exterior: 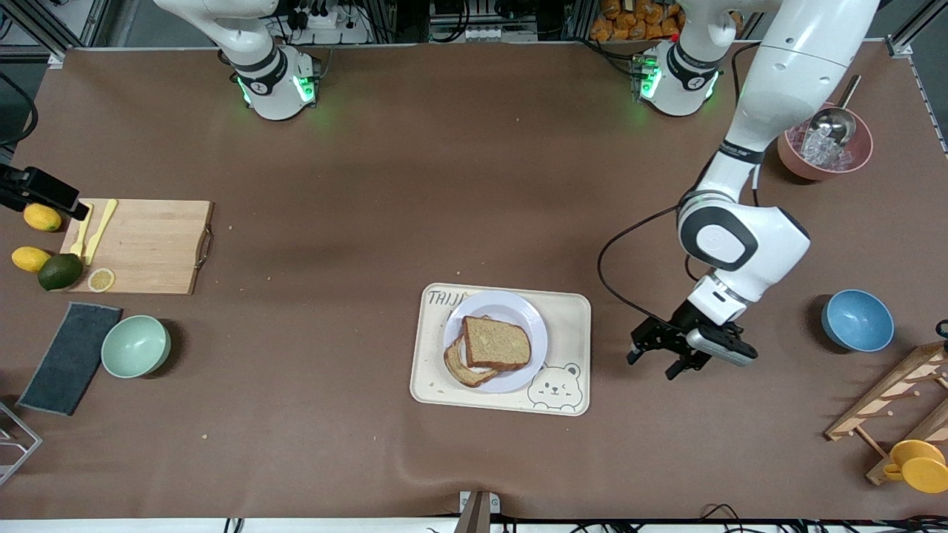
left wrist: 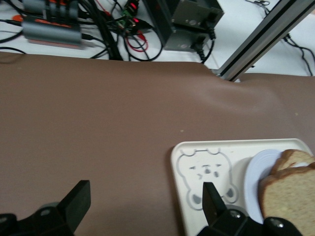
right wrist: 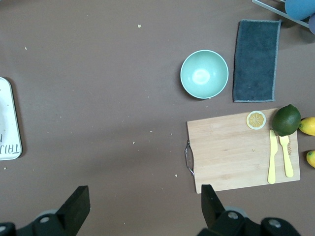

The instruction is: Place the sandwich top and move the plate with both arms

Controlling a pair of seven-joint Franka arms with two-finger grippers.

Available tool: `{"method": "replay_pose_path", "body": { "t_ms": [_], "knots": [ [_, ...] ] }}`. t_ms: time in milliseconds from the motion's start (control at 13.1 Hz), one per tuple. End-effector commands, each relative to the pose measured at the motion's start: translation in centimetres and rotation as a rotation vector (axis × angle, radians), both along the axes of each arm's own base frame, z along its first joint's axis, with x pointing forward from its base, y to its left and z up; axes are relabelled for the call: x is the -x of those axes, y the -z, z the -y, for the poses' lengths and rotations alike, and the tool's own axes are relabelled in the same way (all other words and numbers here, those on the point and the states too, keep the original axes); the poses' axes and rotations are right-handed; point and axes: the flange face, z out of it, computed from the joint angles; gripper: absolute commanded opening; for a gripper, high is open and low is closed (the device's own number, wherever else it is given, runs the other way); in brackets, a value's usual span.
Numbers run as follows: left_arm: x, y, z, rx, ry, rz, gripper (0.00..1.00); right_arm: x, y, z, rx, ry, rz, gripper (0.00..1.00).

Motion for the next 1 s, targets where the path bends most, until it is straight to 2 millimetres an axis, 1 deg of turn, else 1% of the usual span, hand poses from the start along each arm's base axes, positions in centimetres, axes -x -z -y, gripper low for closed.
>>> {"method": "replay_pose_path", "body": {
  "t_ms": [0, 77, 153, 307, 383, 460, 536, 613, 690, 843, 920],
  "knots": [
    [-0.5, -0.1, -4.4, -0.025, 0.087, -0.032, 1.00, -0.1, -0.2, 0.5, 0.007, 0.004, -0.005, 1.00],
    [-1.1, -0.4, -7.1, -0.040, 0.134, -0.059, 1.00, -0.1, -0.2, 0.5, 0.007, 0.004, -0.005, 1.00],
    [-1.6, -0.9, -9.2, -0.068, 0.173, -0.099, 1.00, -0.2, -0.2, 0.5, 0.007, 0.004, -0.004, 1.00],
    [-2.9, -2.9, -12.4, -0.133, 0.212, -0.167, 1.00, -0.1, -0.2, 0.6, 0.007, 0.005, -0.004, 1.00],
    [-3.1, -3.6, -13.4, -0.145, 0.217, -0.199, 1.00, -0.1, -0.2, 0.6, 0.007, 0.005, -0.004, 1.00],
    [-3.0, -4.9, -13.5, -0.163, 0.242, -0.217, 1.00, -0.1, -0.2, 0.6, 0.007, 0.005, -0.004, 1.00],
    [-2.9, -6.0, -14.0, -0.190, 0.259, -0.237, 1.00, -0.1, -0.2, 0.7, 0.008, 0.007, -0.002, 1.00],
    [-2.6, -7.4, -15.3, -0.221, 0.242, -0.270, 1.00, -0.1, -0.2, 0.7, 0.008, 0.007, -0.002, 1.00],
    [-2.5, -9.7, -15.9, -0.255, 0.242, -0.307, 1.00, -0.1, -0.2, 1.0, 0.007, 0.013, -0.004, 1.00],
    [-2.4, -13.6, -16.1, -0.259, 0.203, -0.419, 1.00, -0.2, -0.1, 1.2, 0.006, 0.016, -0.002, 1.00],
    [-2.1, -16.5, -15.3, -0.297, 0.159, -0.466, 1.00, -0.1, -0.1, 1.2, 0.006, 0.016, -0.004, 1.00]
  ]
}}
